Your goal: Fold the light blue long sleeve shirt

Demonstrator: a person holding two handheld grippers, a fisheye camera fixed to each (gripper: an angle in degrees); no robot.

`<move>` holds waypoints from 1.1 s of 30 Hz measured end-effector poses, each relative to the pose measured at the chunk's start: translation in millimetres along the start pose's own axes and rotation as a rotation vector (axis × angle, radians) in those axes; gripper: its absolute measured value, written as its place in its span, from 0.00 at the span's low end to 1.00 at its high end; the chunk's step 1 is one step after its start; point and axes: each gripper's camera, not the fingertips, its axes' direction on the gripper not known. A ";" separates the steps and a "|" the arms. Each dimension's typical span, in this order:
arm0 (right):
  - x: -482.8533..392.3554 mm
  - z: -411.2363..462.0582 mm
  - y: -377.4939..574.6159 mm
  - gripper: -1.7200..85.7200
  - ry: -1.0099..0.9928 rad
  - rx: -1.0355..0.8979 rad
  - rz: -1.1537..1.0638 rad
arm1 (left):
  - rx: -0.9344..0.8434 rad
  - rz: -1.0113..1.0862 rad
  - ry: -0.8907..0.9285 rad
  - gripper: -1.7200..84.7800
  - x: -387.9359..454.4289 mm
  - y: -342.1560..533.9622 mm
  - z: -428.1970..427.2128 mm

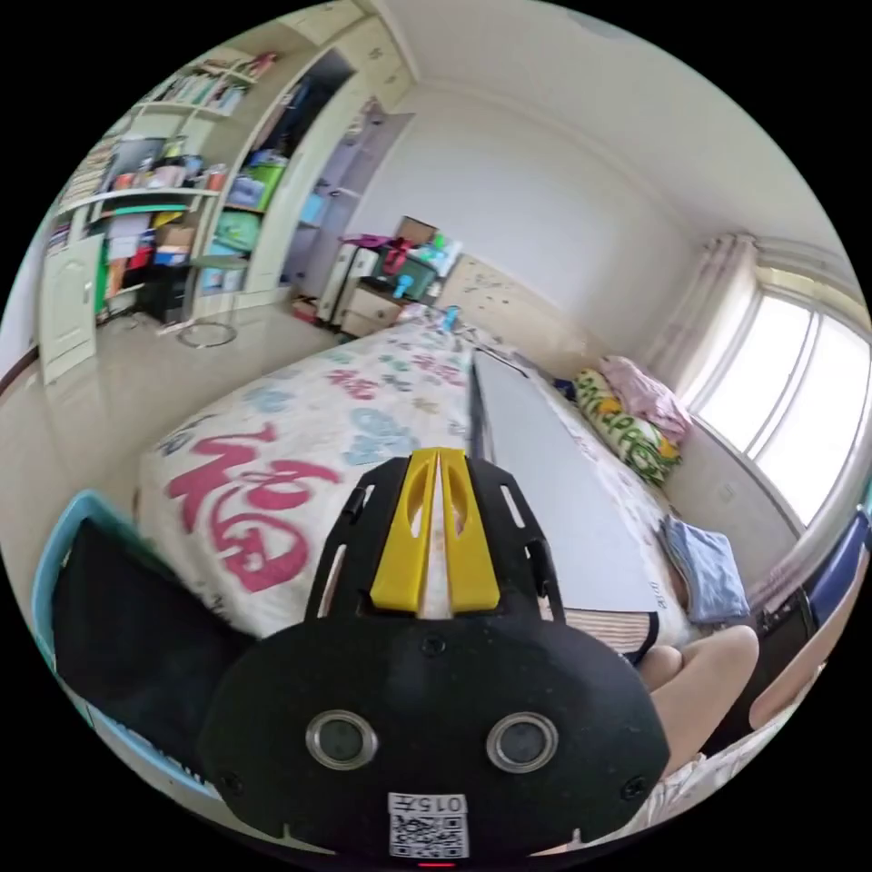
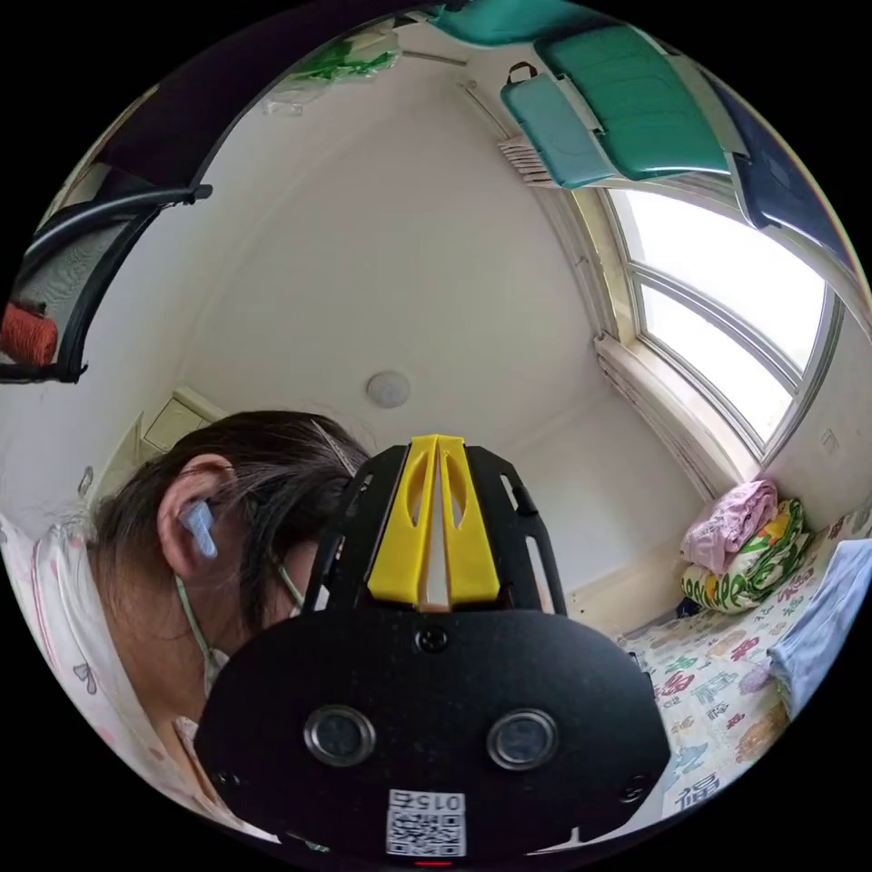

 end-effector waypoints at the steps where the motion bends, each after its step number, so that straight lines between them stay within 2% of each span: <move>1: 5.9 21.5 0.6 0.01 0.012 -0.013 -0.027 | -0.020 0.052 0.057 0.01 16.9 8.2 22.3; 3: 17.4 53.2 7.9 0.01 0.066 -0.038 -0.094 | -0.061 0.129 0.139 0.02 42.8 23.1 56.4; 6: 61.1 113.0 47.5 0.01 0.315 -0.136 -0.249 | -0.120 0.265 0.265 0.03 84.8 55.1 110.5; 8: 140.6 184.6 97.0 0.02 0.510 -0.384 -0.329 | -0.160 0.363 0.345 0.04 113.5 84.1 152.6; 9: 167.1 204.1 110.1 0.03 0.542 -0.468 -0.320 | -0.174 0.383 0.367 0.04 120.1 91.2 163.7; 11: 275.1 277.6 171.0 0.11 0.649 -0.782 -0.279 | -0.237 0.437 0.472 0.05 145.3 118.2 209.0; 14: 377.7 360.5 251.4 0.14 0.695 -1.078 -0.265 | -0.285 0.498 0.587 0.08 177.1 152.7 259.6; 20: 508.6 521.2 385.0 0.15 0.785 -1.447 -0.322 | -0.415 0.609 0.741 0.09 226.2 230.2 349.6; 28: 557.5 676.8 457.2 0.15 0.949 -1.720 -0.420 | -0.577 0.624 0.809 0.09 244.8 305.9 450.2; 30: 549.6 705.9 440.2 0.12 0.979 -1.701 -0.403 | -0.609 0.571 0.830 0.09 242.1 316.8 471.0; 33: 530.1 736.2 373.8 0.08 0.927 -1.597 -0.230 | -0.644 0.510 0.836 0.10 240.7 328.3 503.7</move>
